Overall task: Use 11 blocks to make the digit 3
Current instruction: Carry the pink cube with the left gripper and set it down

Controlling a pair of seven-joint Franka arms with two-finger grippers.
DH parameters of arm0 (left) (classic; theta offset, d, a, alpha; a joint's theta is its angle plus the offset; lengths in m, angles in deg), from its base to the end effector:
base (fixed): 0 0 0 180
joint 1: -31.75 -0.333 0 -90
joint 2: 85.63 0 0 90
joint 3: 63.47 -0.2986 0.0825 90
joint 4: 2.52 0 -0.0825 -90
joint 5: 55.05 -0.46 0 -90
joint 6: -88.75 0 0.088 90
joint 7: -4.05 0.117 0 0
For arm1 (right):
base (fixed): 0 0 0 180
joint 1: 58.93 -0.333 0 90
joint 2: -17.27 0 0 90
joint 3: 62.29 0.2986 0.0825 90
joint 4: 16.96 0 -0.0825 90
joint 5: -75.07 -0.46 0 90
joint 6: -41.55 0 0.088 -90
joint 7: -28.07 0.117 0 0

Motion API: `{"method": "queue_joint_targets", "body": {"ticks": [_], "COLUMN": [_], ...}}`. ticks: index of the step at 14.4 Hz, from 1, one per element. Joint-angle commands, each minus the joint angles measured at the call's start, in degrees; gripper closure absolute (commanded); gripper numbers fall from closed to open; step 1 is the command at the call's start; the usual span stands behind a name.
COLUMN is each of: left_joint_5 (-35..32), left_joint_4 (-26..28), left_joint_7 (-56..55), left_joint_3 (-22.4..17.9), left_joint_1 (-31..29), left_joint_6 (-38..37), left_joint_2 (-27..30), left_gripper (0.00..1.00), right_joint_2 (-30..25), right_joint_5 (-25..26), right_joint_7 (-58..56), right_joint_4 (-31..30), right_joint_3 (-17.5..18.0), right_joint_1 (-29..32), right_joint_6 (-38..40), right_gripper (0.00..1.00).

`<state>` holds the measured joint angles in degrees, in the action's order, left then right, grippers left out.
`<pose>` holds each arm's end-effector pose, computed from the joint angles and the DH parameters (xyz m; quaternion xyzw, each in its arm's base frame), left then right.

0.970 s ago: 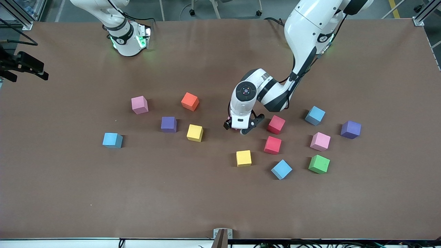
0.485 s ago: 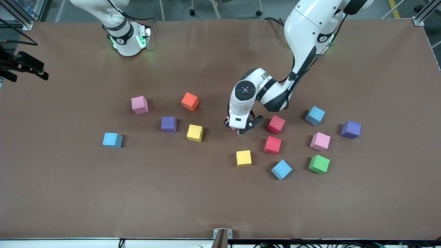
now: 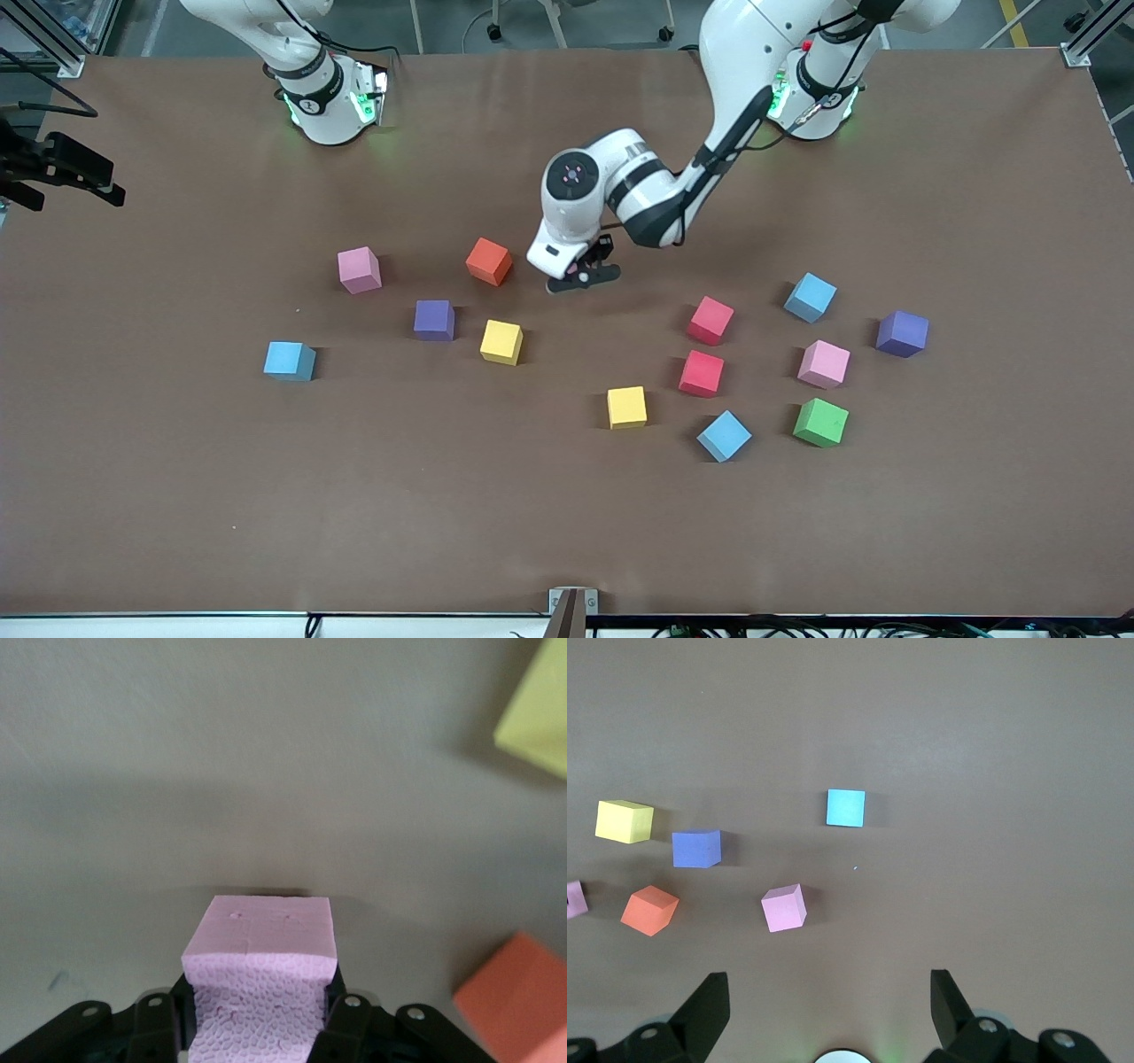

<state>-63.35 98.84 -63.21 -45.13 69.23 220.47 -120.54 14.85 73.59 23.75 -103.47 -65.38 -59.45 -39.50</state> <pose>0.4008 -0.5739 0.1510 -0.9962 -0.0750 0.0441 0.0010 0.6001 -0.0243 0.6428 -0.9994 -0.0170 0.0257 0.0155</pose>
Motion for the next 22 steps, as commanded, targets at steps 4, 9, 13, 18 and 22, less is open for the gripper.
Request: {"method": "queue_joint_targets", "body": {"ticks": [4, 9, 13, 18, 22], "left_joint_5": [-3.92, -4.88, -6.54, -8.57, -8.31], "left_joint_4": [6.30, 9.11, 10.08, 9.47, 9.29], "left_joint_7": [1.43, 1.25, 1.25, 0.81, -0.06], "left_joint_3": [3.28, 3.19, 3.19, 3.19, 3.19], "left_joint_1": [0.22, 1.10, 1.10, 1.01, 0.58], "left_joint_6": [0.82, 5.46, 7.94, 8.64, 8.56], "left_joint_2": [4.32, 3.79, 2.83, 1.51, 2.12], "left_gripper": [0.86, 0.84, 0.79, 0.41, 0.00], "right_joint_2": [-0.13, -0.13, -0.13, -0.13, -0.13], "right_joint_5": [0.07, 0.07, 0.07, 0.07, 0.07], "right_joint_7": [0.80, 0.80, 0.80, 0.80, 0.89], "right_joint_4": [0.20, 0.20, 0.20, 0.20, 0.20], "right_joint_3": [0.01, -0.07, -0.07, -0.07, -0.07], "right_joint_1": [-0.18, -0.18, -0.18, -0.18, -0.18], "right_joint_6": [0.20, 0.11, 0.11, 0.11, -0.24], "right_gripper": [0.00, 0.00, 0.00, 0.00, 0.00]}}
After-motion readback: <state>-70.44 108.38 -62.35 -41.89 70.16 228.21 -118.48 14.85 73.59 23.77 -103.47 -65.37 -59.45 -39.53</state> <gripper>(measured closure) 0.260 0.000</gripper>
